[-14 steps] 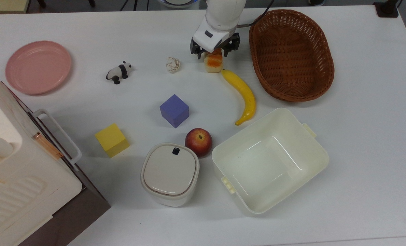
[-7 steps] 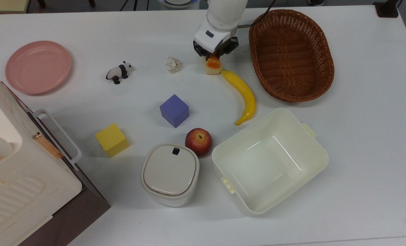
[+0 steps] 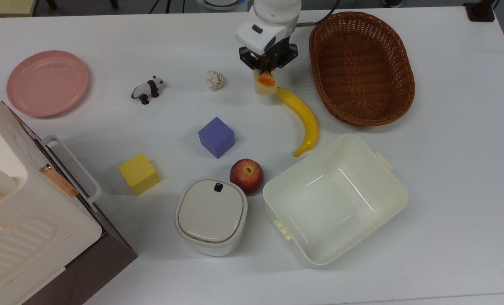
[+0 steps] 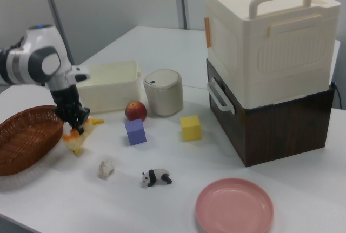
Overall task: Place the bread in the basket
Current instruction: 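Carry the held bread roll over the wicker basket and lower it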
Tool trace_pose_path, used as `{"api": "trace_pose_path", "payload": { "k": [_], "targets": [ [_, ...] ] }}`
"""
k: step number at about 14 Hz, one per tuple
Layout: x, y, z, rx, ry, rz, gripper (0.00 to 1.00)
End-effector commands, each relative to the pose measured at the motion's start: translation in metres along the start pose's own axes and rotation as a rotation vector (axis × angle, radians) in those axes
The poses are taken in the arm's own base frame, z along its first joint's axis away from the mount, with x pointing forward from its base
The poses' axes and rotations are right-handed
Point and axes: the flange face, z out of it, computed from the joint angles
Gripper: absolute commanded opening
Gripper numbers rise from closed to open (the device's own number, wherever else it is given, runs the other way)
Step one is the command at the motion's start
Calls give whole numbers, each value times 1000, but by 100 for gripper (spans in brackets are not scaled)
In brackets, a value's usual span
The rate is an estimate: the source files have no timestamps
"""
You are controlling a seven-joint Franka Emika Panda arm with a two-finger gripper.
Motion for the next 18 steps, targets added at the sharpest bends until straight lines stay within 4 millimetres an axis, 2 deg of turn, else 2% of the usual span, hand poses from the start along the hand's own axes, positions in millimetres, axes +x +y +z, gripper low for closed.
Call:
{"api": "trace_pose_path", "payload": {
  "k": [1, 3, 4, 5, 10, 11, 14, 16, 18],
  "targets": [
    [2, 1, -55, -8, 12, 22, 0],
    [3, -12, -59, -3, 20, 18, 0],
    [1, -40, -63, -2, 30, 12, 0],
    [0, -57, -68, -1, 39, 11, 0],
    [-8, -116, -81, 8, 70, -75, 0],
    [-8, -136, -80, 10, 71, -109, 0],
    [5, -164, -63, 12, 45, -141, 0],
    [6, -196, -55, 15, 39, -170, 0],
    [3, -206, -52, 13, 36, -185, 0]
  ]
}}
